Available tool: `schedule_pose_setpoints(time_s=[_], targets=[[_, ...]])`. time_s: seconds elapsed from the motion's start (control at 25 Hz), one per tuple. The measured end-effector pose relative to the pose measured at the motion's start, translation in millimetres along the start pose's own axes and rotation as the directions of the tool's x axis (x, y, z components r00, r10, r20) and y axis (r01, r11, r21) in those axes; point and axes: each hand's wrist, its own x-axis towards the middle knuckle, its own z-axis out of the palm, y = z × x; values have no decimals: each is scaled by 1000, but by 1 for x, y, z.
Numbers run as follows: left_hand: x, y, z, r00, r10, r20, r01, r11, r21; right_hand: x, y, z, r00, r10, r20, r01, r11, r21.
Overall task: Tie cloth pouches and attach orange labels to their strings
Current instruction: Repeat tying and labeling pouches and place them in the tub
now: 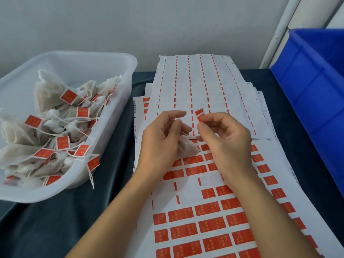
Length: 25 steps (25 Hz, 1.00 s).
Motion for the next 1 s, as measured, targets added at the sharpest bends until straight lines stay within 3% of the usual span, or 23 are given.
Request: schedule_pose_setpoints(time_s=[0.24, 0.48, 0.6, 0.8, 1.0], targets=[[1, -4, -11, 994, 2, 110, 13, 991, -135, -1, 3, 5, 998, -38, 46, 39, 999, -19], [3, -12, -10, 997, -14, 80, -5, 973, 230, -3, 4, 7, 998, -38, 45, 39, 999, -31], [4, -15, -9, 1000, 7, 12, -11, 953, 302, -3, 2, 7, 999, -40, 32, 41, 999, -22], [3, -11, -7, 1000, 5, 8, -7, 969, 247, -1, 2, 6, 1000, 7, -1, -7, 999, 52], [3, -2, -12, 997, -78, 15, 78, 997, -12, -2, -1, 5, 999, 27, -27, -24, 993, 118]])
